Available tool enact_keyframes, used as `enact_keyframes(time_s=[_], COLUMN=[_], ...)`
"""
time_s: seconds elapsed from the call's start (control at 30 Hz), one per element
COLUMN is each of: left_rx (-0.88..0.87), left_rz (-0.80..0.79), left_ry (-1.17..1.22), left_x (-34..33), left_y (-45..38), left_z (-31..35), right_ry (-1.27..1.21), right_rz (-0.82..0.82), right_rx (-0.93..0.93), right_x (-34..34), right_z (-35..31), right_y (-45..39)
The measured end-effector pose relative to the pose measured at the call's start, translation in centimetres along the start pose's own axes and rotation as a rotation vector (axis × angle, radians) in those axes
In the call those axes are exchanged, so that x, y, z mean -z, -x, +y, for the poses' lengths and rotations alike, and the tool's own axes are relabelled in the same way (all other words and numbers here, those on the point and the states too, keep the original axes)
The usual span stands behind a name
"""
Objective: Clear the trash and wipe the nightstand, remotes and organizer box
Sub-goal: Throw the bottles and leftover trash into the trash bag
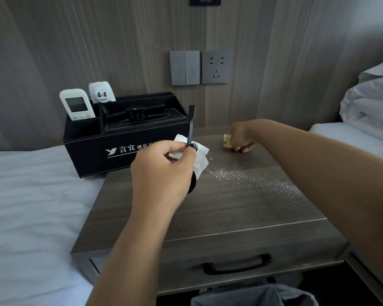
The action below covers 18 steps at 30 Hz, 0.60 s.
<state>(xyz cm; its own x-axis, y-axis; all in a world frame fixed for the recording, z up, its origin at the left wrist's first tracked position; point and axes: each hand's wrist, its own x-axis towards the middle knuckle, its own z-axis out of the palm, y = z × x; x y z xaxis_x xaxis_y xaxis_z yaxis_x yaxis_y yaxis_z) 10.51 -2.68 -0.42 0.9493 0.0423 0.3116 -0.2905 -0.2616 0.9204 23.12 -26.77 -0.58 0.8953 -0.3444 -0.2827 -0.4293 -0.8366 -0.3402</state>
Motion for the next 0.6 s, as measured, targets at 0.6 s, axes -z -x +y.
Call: enact_keyframes(time_s=[0.6], left_rx=[-0.118], left_rz=[-0.355], left_ry=[-0.037], left_x=[0.4], left_y=[10.6], left_z=[0.5], right_ry=[-1.039], right_rz=[0.251], right_rx=[0.332], right_x=[-7.6], right_z=[11.8], right_y=[29.9])
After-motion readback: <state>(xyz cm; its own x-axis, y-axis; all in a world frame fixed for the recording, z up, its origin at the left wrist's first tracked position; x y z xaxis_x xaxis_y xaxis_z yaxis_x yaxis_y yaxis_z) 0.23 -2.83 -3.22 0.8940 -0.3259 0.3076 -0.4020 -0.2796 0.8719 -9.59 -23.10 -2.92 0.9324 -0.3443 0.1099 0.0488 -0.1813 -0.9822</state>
